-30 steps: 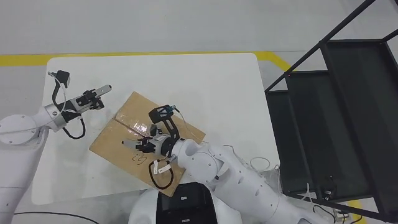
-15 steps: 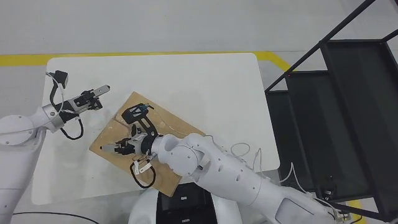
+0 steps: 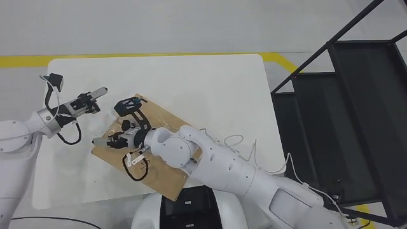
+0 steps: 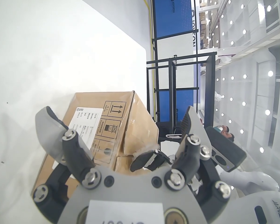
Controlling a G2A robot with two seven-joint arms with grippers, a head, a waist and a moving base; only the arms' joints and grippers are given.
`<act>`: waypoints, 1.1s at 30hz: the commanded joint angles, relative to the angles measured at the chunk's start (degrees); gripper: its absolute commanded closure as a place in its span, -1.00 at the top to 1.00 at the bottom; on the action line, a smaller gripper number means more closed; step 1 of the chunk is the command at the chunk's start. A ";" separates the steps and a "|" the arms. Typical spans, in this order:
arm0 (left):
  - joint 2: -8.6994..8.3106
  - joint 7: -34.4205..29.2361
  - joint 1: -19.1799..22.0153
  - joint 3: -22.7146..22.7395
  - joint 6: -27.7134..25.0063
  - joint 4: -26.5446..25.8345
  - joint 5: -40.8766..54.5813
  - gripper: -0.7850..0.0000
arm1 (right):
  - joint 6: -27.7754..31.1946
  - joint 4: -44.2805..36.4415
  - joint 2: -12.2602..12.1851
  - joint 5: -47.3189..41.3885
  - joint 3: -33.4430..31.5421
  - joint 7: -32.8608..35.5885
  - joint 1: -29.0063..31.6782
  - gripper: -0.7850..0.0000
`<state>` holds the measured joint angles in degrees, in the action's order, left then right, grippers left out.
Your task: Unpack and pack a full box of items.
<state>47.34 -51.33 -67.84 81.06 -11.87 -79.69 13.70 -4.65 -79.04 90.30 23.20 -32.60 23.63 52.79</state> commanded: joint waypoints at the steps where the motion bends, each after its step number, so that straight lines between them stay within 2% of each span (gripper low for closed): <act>1: 0.01 -0.05 -0.16 0.16 0.24 -0.20 0.01 1.00 | 0.41 1.00 0.39 -0.69 -0.24 -0.38 -0.51 1.00; 9: 0.08 0.11 -0.49 0.60 0.73 -0.74 -0.43 1.00 | 2.81 3.45 1.75 -2.65 -1.29 -2.03 -2.31 1.00; 14: 0.17 0.16 -0.50 0.67 1.00 -0.80 -0.49 1.00 | 7.92 -1.11 1.13 -3.03 -3.23 -0.47 -0.66 1.00; 19: 0.30 -0.02 -0.17 0.43 1.45 -0.86 -0.79 1.00 | 10.05 -6.50 -0.92 6.46 -6.71 3.02 0.38 1.00; 22: 0.40 -0.04 0.11 0.20 1.48 -0.93 -0.89 1.00 | 11.10 -6.72 -1.99 11.29 -8.71 7.72 -0.21 1.00; 25: 0.46 0.01 0.22 0.18 1.55 -0.90 -1.17 1.00 | 14.88 -5.65 -2.68 14.30 -10.05 11.13 -1.55 1.00; 30: 0.51 0.46 0.04 0.36 2.19 -1.25 -1.66 1.00 | 21.20 -3.59 -3.15 15.43 -11.16 14.82 -3.96 1.00; 33: 0.53 0.75 -0.13 0.42 2.67 -1.75 -2.14 1.00 | 22.99 -0.85 -3.00 13.39 -11.40 17.28 -5.83 1.00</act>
<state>47.86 -50.71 -67.91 81.47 -9.37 -81.22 11.77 17.85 -81.06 87.21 37.74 -43.94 40.05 47.67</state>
